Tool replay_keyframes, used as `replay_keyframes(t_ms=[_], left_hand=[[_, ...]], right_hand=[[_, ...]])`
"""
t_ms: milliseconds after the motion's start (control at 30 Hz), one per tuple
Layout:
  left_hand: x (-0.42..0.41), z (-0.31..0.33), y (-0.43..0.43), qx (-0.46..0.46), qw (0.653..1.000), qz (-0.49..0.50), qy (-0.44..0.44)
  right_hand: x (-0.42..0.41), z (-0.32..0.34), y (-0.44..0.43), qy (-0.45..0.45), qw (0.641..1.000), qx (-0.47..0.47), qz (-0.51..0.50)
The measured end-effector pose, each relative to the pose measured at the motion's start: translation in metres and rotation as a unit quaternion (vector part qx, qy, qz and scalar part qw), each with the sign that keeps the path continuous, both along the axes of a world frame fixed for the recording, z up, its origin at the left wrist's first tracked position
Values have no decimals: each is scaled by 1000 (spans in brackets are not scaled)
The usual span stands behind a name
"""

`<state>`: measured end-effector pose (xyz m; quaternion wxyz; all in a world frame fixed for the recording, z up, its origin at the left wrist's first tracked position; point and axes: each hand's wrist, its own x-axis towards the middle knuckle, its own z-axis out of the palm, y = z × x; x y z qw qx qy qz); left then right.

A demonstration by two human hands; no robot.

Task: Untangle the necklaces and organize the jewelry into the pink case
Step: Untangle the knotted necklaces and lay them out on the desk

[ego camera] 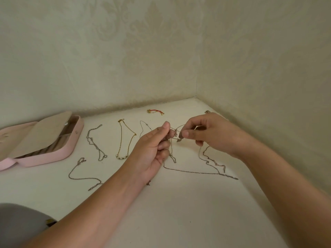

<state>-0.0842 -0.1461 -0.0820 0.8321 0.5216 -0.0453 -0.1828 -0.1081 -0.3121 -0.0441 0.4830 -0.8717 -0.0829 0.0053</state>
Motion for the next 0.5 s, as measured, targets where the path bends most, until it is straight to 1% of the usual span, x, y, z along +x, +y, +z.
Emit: replay_keyframes(t_ms=[267, 433, 500], left_hand=[[-2, 1, -1, 42, 999, -12, -10], [-3, 0, -1, 89, 995, 15, -51], [-3, -2, -1, 98, 993, 21, -66]], right_hand=[[0, 1, 0, -28, 999, 13, -27], [-1, 1, 2, -6, 1000, 12, -8], [-1, 1, 4, 4, 1000, 29, -2]])
